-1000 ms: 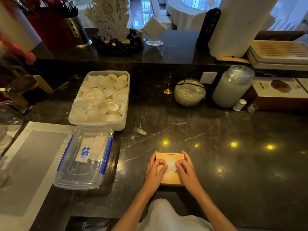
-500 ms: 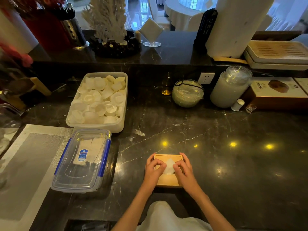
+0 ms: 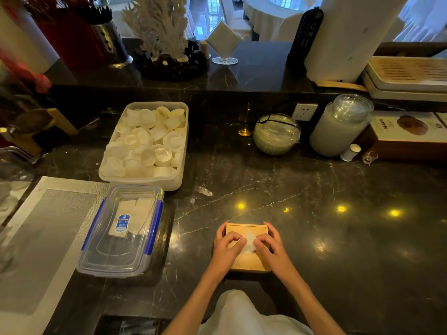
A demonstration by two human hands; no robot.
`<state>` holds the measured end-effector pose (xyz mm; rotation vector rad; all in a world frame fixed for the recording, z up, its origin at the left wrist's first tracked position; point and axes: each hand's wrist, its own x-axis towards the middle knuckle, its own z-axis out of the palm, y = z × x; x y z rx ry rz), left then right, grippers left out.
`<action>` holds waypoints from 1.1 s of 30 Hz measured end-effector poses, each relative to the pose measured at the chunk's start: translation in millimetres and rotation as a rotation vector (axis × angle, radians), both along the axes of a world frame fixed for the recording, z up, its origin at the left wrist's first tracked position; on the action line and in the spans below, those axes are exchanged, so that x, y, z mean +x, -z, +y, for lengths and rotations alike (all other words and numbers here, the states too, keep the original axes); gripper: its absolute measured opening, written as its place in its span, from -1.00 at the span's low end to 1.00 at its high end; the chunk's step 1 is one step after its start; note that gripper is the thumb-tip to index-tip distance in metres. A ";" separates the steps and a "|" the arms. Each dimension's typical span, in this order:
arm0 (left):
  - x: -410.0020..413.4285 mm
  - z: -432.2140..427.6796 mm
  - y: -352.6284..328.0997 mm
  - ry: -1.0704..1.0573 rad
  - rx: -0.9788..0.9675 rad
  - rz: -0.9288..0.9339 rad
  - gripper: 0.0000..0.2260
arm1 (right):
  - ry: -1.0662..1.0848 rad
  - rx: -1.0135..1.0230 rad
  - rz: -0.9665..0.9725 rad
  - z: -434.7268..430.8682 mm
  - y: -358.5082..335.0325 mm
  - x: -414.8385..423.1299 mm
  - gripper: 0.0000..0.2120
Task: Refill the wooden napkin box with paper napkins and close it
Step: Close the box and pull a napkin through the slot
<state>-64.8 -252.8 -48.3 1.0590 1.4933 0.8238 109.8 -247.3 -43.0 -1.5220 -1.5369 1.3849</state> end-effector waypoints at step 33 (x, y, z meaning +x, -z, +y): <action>1.0 -23.4 -11.1 -0.068 -0.206 -0.317 -0.61 | 0.272 -0.502 0.349 -22.2 -12.6 -8.2 -0.48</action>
